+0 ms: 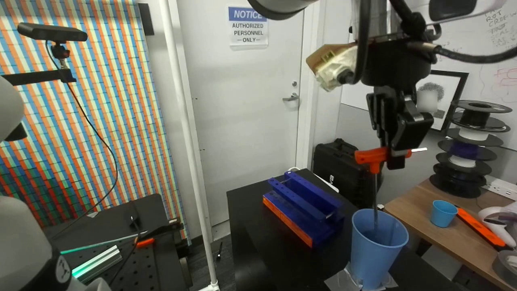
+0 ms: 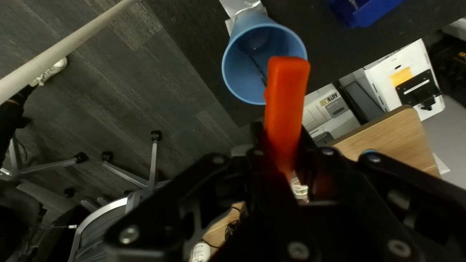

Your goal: Pick up the orange object tool and put it in the cup

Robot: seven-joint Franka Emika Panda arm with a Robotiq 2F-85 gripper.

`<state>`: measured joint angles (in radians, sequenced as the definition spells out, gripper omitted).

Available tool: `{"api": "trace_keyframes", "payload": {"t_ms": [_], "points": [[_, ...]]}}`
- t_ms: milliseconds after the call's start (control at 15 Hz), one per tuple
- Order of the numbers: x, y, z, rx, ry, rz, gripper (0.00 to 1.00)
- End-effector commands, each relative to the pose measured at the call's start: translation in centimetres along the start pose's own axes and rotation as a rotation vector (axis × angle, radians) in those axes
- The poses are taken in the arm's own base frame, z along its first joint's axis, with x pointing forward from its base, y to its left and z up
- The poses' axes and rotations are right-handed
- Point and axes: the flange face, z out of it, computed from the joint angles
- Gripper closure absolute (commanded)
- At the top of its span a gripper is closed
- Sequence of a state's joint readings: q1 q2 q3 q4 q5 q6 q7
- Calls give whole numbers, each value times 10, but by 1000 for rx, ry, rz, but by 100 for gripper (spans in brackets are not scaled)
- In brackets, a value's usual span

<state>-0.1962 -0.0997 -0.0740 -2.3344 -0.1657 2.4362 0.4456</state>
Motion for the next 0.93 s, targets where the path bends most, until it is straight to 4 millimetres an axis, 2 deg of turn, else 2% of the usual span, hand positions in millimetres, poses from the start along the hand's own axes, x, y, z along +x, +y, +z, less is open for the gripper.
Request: {"api": "trace_keyframes", "payload": {"t_ms": [0, 200, 333, 533, 600, 667, 733, 867], "points": [[26, -12, 11, -4, 60, 11, 92], [27, -26, 35, 23, 23, -1, 92], [18, -33, 62, 41, -56, -5, 88], [1, -39, 99, 82, -174, 6, 89], [-3, -38, 100, 98, -192, 11, 54], [-5, -37, 99, 111, -208, 12, 53], [-8, -35, 92, 126, -212, 14, 47], [-18, -28, 61, 161, -189, -1, 31]]}}
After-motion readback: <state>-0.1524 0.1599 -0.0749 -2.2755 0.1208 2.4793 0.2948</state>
